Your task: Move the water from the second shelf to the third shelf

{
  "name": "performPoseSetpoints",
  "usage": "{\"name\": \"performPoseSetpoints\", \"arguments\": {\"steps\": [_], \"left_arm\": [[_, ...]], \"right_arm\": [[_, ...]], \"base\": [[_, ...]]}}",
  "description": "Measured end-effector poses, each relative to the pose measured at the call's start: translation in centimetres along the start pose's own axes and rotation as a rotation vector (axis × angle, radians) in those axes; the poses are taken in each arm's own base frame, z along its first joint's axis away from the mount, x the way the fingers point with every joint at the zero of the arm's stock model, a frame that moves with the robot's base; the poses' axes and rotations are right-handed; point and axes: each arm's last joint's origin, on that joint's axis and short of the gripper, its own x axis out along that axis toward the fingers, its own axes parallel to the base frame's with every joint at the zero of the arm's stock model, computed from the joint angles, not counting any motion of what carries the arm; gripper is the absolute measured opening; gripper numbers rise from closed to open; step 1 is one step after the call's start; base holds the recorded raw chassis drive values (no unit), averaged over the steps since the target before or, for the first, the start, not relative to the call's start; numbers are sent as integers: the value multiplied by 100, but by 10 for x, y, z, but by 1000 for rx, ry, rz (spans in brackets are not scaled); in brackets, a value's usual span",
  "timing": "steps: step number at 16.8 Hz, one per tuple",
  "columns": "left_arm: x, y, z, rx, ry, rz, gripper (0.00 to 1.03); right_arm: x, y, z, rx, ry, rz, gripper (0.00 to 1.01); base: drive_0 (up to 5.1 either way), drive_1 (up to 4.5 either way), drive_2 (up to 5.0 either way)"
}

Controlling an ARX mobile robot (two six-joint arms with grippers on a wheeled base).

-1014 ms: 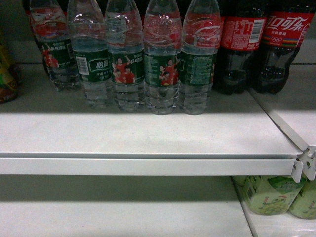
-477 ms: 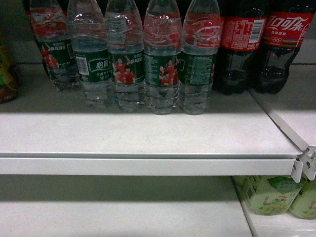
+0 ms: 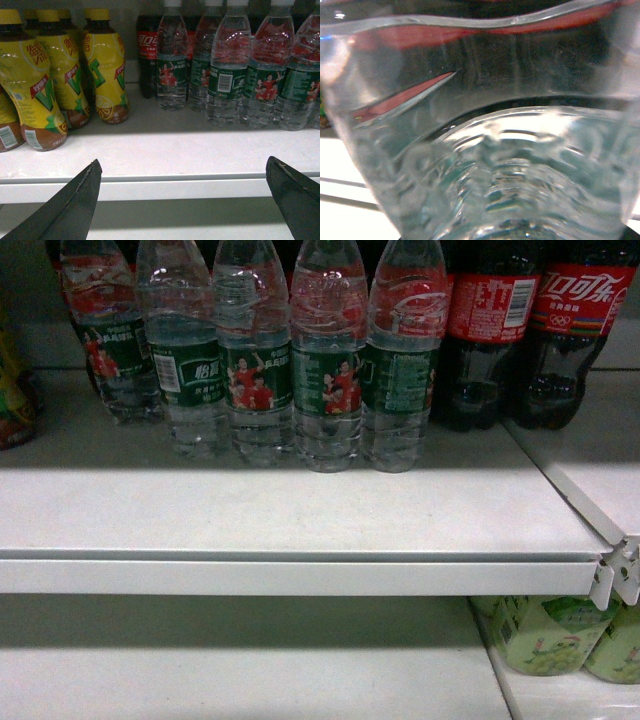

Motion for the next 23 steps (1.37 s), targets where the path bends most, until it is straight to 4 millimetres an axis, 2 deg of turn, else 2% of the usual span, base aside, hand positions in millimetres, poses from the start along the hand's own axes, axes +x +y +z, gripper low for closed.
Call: {"name": "performPoseSetpoints", "arguments": {"steps": [23], "left_arm": [[0,0,0,0,4,0,98]], "right_arm": [[0,0,-1,3,7,-1,42]], "base": [[0,0,0]]}}
